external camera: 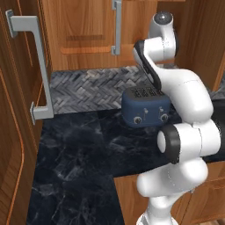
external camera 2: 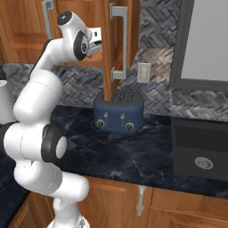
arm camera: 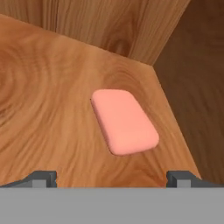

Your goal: Open the cabinet. Pick the bar soap and place it next to the sink. Then close the cabinet.

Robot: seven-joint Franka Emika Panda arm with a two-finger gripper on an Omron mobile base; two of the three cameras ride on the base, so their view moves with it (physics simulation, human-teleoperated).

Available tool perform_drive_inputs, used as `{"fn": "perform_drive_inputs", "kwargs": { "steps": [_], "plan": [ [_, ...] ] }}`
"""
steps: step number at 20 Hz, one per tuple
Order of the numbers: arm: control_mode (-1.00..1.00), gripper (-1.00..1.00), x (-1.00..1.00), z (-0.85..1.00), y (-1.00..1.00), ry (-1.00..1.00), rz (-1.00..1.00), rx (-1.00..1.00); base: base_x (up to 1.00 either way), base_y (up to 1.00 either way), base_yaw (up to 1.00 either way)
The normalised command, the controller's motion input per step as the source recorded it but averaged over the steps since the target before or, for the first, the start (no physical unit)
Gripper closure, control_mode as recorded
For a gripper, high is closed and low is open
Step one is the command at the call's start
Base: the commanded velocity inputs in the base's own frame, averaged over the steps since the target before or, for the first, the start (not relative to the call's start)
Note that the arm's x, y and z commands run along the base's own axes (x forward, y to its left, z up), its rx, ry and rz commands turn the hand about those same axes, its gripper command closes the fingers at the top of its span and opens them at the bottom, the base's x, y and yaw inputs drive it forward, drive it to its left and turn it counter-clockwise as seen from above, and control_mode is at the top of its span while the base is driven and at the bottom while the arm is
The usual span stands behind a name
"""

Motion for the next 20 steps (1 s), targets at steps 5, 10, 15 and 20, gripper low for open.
{"fn": "perform_drive_inputs", "kwargs": {
  "steps": [5,10,15,20],
  "plan": [
    [-1.0,-1.0,0.21,-0.3,-0.1,0.0,0.0,0.11,0.0,0.0,0.0],
    [-1.0,-1.0,0.29,-0.15,-0.14,0.0,0.0,0.08,0.0,0.0,0.0],
    [-1.0,-1.0,0.35,-0.07,-0.09,0.0,-0.02,0.03,0.0,0.0,0.0],
    [-1.0,-1.0,0.35,-0.11,-0.09,0.0,-0.02,0.02,0.0,0.0,0.0]
  ]
}}
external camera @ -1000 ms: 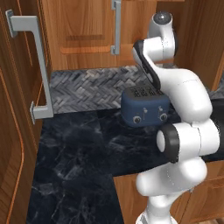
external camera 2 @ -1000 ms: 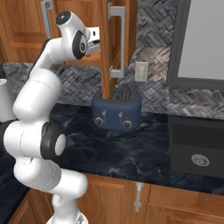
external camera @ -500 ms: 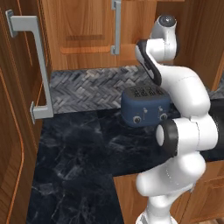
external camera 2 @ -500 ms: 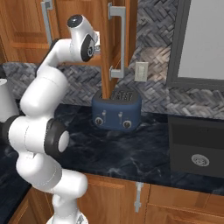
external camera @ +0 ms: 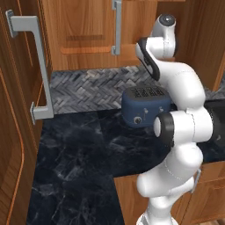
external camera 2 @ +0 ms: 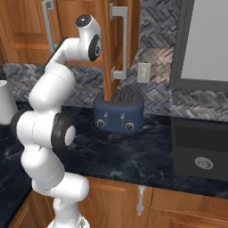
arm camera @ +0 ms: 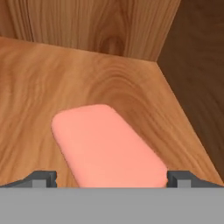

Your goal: Open the cabinet. Pick the bar soap and place it next to the sink. Then close the cabinet.

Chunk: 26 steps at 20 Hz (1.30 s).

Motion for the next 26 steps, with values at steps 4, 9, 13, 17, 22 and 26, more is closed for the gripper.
{"fn": "perform_drive_inputs", "kwargs": {
  "steps": [4,9,13,17,22,26],
  "plan": [
    [-1.0,1.0,0.24,-0.18,-0.1,0.0,-0.01,0.02,0.0,0.0,0.0],
    [-1.0,1.0,-0.01,-0.25,-0.04,0.0,0.0,0.02,0.0,0.0,0.0],
    [-1.0,1.0,-0.58,-0.32,0.04,-0.14,0.0,0.0,0.0,0.0,0.0],
    [-1.0,1.0,-0.94,-0.22,0.18,-0.29,-0.02,0.0,0.0,0.0,0.0],
    [-1.0,1.0,-1.0,-0.12,0.29,-0.3,-0.08,0.0,0.0,0.0,0.0],
    [-1.0,1.0,-1.0,0.0,0.08,-0.06,-0.03,0.0,0.0,0.0,0.0]
  ]
}}
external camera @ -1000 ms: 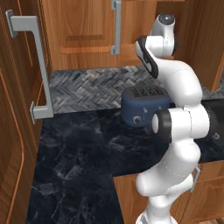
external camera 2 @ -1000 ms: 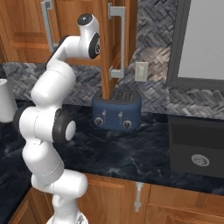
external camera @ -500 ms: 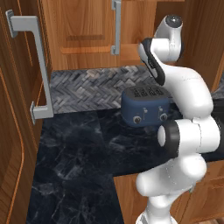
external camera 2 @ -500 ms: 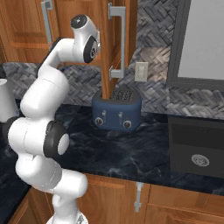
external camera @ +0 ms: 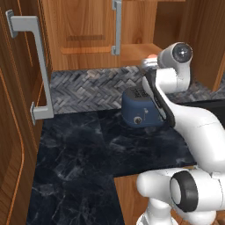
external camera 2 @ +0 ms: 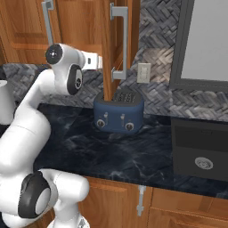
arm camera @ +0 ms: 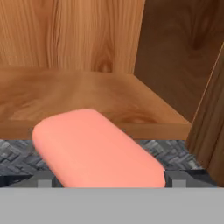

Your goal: Open the cabinet. Pick the bar soap and place it next to the sink. Then close the cabinet.

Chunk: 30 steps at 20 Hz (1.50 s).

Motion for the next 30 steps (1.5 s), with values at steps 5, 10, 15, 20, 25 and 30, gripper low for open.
{"fn": "perform_drive_inputs", "kwargs": {
  "steps": [5,10,15,20,25,30],
  "plan": [
    [-1.0,1.0,-1.0,0.0,0.0,0.08,0.0,-0.01,0.0,0.0,0.0],
    [-1.0,1.0,-1.0,-0.11,0.0,0.3,0.0,-0.02,0.0,0.0,0.0],
    [-1.0,1.0,-0.95,-0.47,0.0,0.3,0.0,-0.01,0.0,0.0,0.0],
    [-1.0,1.0,-0.49,-0.89,0.0,0.23,0.0,-0.1,0.0,0.0,0.0],
    [-1.0,1.0,-0.21,-0.93,-0.05,0.21,0.0,-0.06,0.0,0.0,0.0],
    [-1.0,1.0,-0.05,-0.61,-0.52,0.07,0.0,0.0,0.0,0.0,0.0]
  ]
}}
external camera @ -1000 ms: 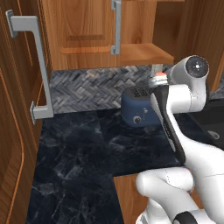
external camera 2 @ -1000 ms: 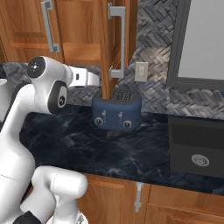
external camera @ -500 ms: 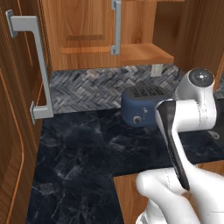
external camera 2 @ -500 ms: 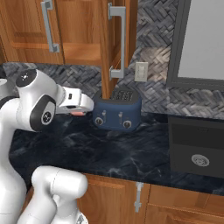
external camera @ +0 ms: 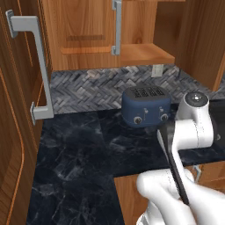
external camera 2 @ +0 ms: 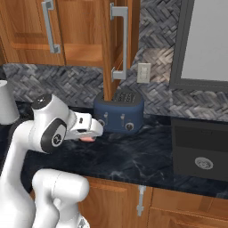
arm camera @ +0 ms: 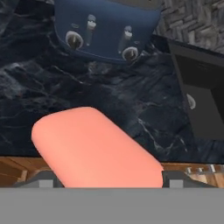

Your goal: Open the cabinet. Pick the bar soap and place it next to the sink. Then close the cabinet.

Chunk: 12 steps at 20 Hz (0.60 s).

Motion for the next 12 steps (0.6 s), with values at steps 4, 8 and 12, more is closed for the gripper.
{"fn": "perform_drive_inputs", "kwargs": {
  "steps": [4,8,12],
  "plan": [
    [-1.0,1.0,0.0,-0.56,-0.73,0.06,0.0,0.0,0.0,0.0,0.0],
    [-1.0,1.0,0.0,-0.58,-0.79,0.01,0.0,0.02,0.0,0.0,0.0],
    [-1.0,1.0,0.0,-0.38,-0.83,0.0,0.0,0.05,0.0,0.0,0.0]
  ]
}}
